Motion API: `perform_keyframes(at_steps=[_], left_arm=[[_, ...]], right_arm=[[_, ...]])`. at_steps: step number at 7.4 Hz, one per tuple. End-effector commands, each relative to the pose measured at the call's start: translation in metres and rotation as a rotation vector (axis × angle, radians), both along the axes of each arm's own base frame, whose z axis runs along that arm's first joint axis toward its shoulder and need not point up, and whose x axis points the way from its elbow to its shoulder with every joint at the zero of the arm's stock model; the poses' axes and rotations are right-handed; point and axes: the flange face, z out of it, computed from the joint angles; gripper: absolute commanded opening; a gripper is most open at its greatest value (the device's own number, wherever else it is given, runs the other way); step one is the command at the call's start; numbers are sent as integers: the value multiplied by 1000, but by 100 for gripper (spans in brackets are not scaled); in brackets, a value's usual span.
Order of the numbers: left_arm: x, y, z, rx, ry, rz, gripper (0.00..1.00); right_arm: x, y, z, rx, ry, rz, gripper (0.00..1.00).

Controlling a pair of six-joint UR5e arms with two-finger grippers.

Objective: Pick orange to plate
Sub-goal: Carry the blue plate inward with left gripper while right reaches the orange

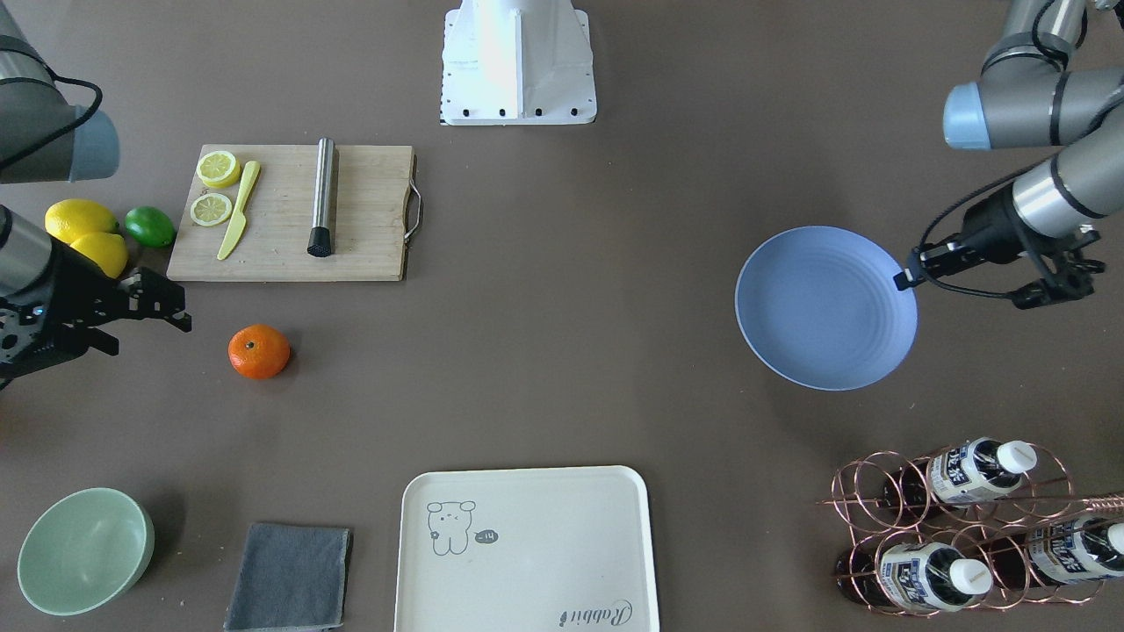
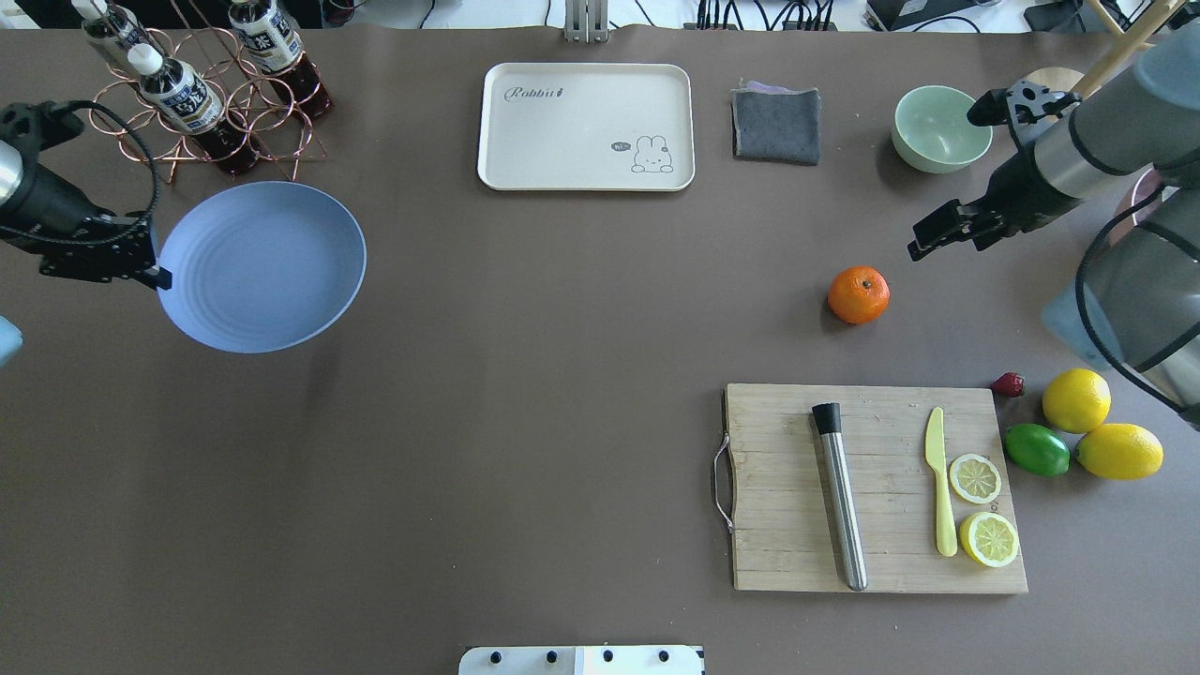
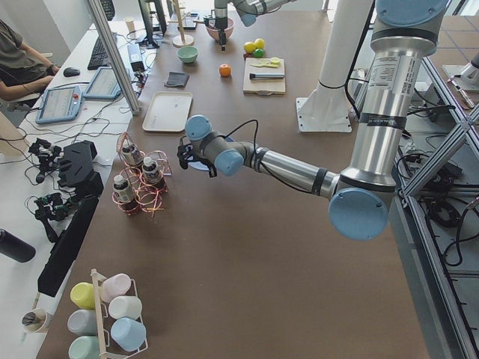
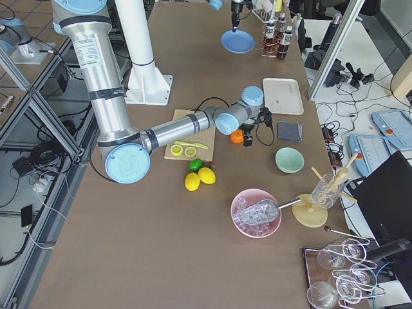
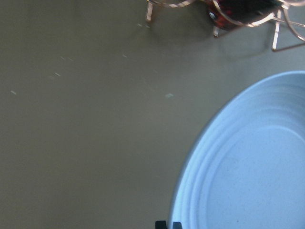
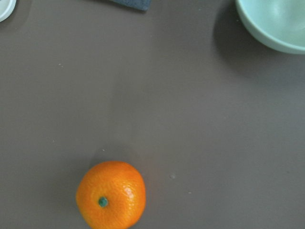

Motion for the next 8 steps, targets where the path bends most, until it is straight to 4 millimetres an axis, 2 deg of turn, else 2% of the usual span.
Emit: perform_keyframes(at_steps=[1,2,4,6,8], left_arm=[[116,37,-84,-75,9,-69,0],[159,59,-99,-83,-2,-85,0],[209,93,-113,-74,-9,-89,0],[239,123,-124,-86,29,-103,0],[257,138,-140,-91,53,-112,0]], right_arm=[[-61,-5,-11,-21,26,19,100],[-65,-4,-10,-23,29,12,100],[-80,1,1,-26,53,2,100],[-92,8,4,-22,68,-10,100],[-97,11,9,-28,75,-19,100]])
